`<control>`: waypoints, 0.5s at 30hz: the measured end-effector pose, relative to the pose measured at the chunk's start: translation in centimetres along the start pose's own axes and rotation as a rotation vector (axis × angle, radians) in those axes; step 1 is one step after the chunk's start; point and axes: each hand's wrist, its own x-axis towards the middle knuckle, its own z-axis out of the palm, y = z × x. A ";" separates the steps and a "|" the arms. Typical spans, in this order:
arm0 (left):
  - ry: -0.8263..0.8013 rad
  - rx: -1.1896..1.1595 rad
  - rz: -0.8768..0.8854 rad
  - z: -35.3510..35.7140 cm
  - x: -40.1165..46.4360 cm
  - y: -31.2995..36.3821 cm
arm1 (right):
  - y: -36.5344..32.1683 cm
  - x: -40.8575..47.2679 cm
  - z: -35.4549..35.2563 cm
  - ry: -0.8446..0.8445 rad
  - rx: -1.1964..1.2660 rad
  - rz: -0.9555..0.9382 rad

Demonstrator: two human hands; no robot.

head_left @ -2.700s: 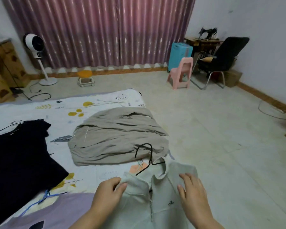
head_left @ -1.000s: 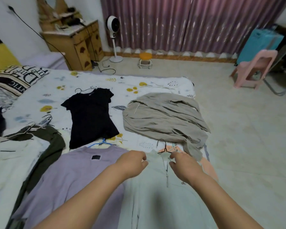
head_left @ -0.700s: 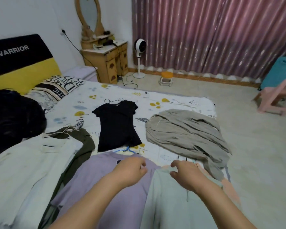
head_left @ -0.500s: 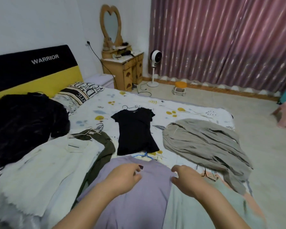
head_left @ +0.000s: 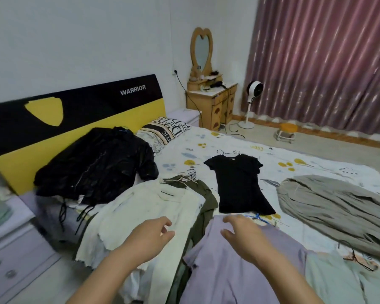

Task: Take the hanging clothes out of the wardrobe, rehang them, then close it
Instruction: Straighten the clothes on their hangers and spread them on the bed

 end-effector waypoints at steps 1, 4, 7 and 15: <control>0.008 -0.008 -0.015 -0.5 -0.1 -1.0 | -1.0 0.3 0.3 -0.007 -0.002 -0.016; 0.034 -0.042 -0.048 -1.8 0.1 -3.6 | -3.6 1.8 1.2 -0.024 -0.035 -0.059; 0.060 -0.067 -0.075 -2.5 1.1 -5.5 | -5.1 3.9 2.0 -0.027 -0.030 -0.077; 0.053 -0.076 -0.121 -3.2 7.8 -8.8 | -5.8 11.7 4.1 -0.073 -0.002 -0.044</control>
